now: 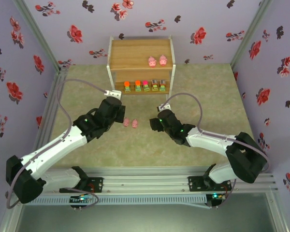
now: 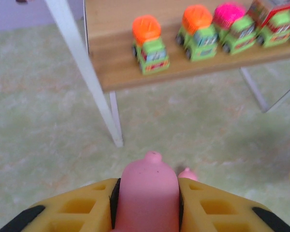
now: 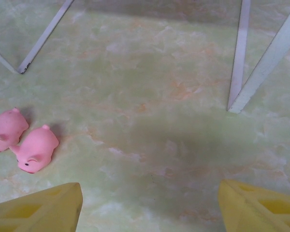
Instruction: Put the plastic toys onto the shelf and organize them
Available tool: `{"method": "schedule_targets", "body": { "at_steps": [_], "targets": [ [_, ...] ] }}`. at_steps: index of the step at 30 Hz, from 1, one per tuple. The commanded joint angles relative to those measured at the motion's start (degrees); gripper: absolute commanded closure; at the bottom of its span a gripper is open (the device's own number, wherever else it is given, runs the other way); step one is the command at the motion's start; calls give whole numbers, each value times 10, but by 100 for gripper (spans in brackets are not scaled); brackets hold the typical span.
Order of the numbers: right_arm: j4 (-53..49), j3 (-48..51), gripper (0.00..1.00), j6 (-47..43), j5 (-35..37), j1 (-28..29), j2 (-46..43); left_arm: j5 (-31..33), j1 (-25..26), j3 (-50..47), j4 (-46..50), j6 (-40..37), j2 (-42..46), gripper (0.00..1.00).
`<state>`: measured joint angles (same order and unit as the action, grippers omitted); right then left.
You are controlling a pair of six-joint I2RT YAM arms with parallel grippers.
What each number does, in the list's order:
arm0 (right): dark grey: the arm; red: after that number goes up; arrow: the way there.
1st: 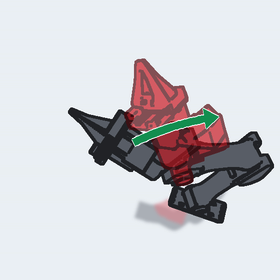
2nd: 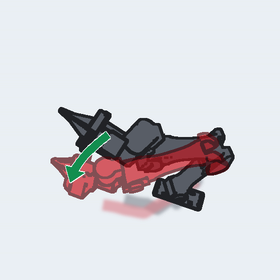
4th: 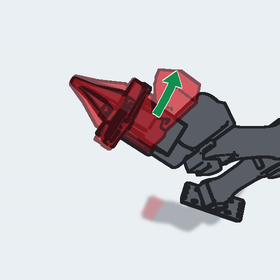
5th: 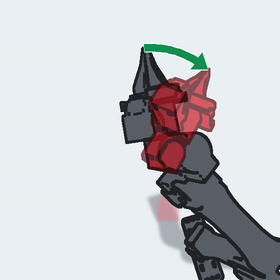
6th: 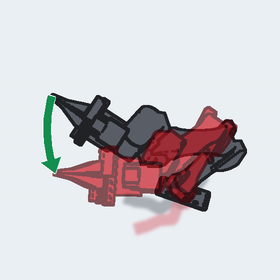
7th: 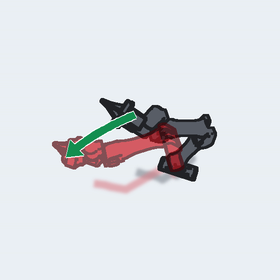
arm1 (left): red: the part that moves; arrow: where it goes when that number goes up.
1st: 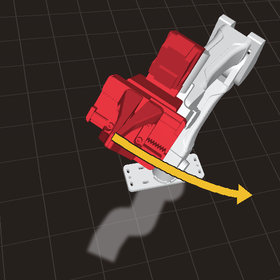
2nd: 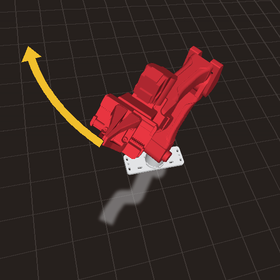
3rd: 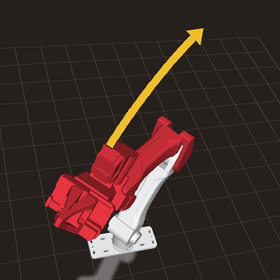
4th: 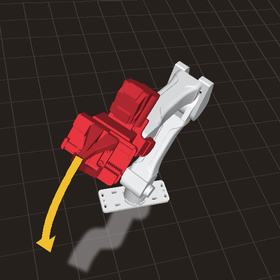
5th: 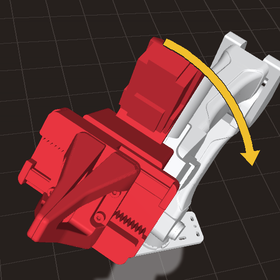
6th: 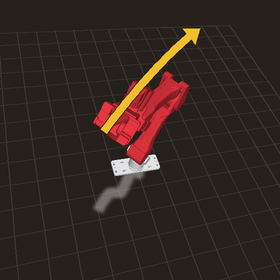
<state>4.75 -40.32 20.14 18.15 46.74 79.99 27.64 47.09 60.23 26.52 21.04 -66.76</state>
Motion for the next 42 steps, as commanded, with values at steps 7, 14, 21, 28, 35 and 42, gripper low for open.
{"method": "schedule_targets", "body": {
  "at_steps": [7,14,21,28,35,42],
  "targets": [
    [10,6,35,9,7,-5,-18,59,20,197,85,1,-94,64],
    [9,6,35,10,7,-4,-22,63,24,341,109,-11,-178,63],
    [7,5,35,12,7,-7,-25,67,26,482,124,-35,-254,63],
    [3,5,34,14,7,-10,-25,78,25,604,145,-46,-339,62],
    [-12,-7,34,17,3,-15,-10,91,20,669,144,-37,-391,62],
    [-11,-7,34,20,-2,-17,-11,108,9,664,126,-25,-400,62]
  ]
}}
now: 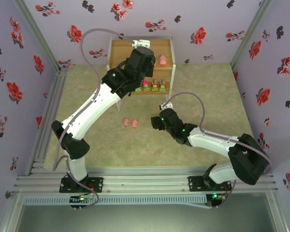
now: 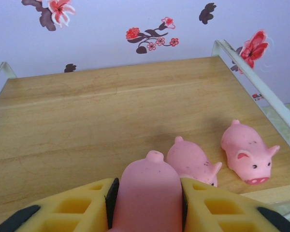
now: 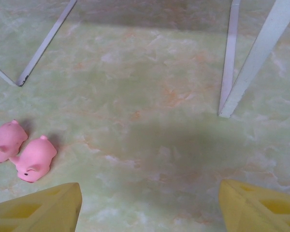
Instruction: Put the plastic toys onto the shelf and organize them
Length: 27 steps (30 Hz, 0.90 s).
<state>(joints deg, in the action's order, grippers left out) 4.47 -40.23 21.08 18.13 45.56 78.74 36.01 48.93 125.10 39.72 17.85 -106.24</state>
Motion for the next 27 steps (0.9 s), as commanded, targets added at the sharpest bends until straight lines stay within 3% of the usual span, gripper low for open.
{"method": "schedule_targets", "body": {
  "at_steps": [1,27],
  "targets": [
    [-8,-8,34,10,-3,-6,2,24,-11,14,-9,11,-6,62],
    [-9,-11,34,10,-6,-8,4,3,-56,32,5,61,-54,60]
  ]
}}
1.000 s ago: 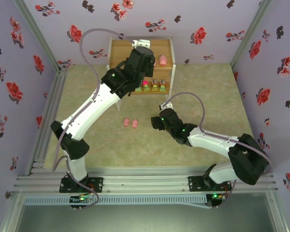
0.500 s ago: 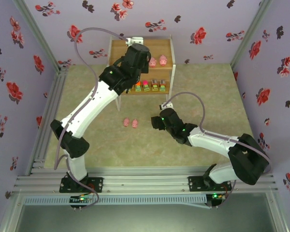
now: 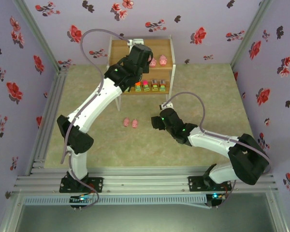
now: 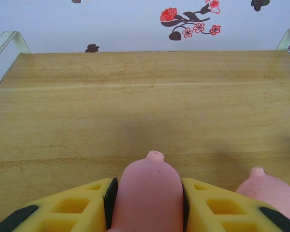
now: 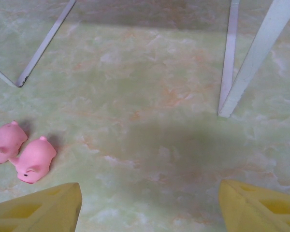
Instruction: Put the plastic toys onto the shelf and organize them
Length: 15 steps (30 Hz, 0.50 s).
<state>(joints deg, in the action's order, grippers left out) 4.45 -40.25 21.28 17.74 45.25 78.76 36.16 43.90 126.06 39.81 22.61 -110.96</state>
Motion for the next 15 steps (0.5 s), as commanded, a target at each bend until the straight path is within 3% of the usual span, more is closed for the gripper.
{"method": "schedule_targets", "body": {
  "at_steps": [1,15],
  "targets": [
    [-8,-11,34,9,-3,-5,3,1,-7,23,4,14,-7,60],
    [-10,-11,34,9,-2,-7,1,-7,-10,26,1,24,-19,59]
  ]
}}
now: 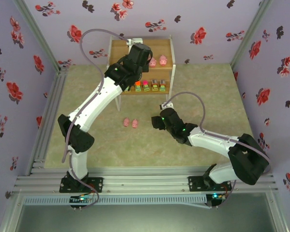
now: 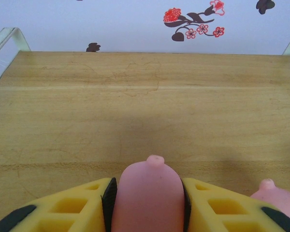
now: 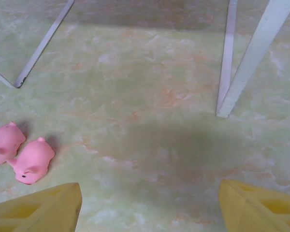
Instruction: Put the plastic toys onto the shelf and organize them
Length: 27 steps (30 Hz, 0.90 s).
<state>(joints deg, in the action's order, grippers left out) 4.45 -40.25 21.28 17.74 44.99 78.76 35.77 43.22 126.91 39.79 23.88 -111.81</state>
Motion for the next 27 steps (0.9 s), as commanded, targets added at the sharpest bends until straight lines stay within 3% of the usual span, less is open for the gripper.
{"method": "schedule_targets", "body": {
  "at_steps": [1,13,27],
  "targets": [
    [-10,-11,34,9,-2,-4,1,-3,-3,18,1,12,-10,59],
    [-10,-10,34,9,-2,-5,0,-3,-4,17,3,13,-10,50],
    [-11,-12,34,9,-5,-6,3,-12,-4,-30,-44,11,28,50]
  ]
}}
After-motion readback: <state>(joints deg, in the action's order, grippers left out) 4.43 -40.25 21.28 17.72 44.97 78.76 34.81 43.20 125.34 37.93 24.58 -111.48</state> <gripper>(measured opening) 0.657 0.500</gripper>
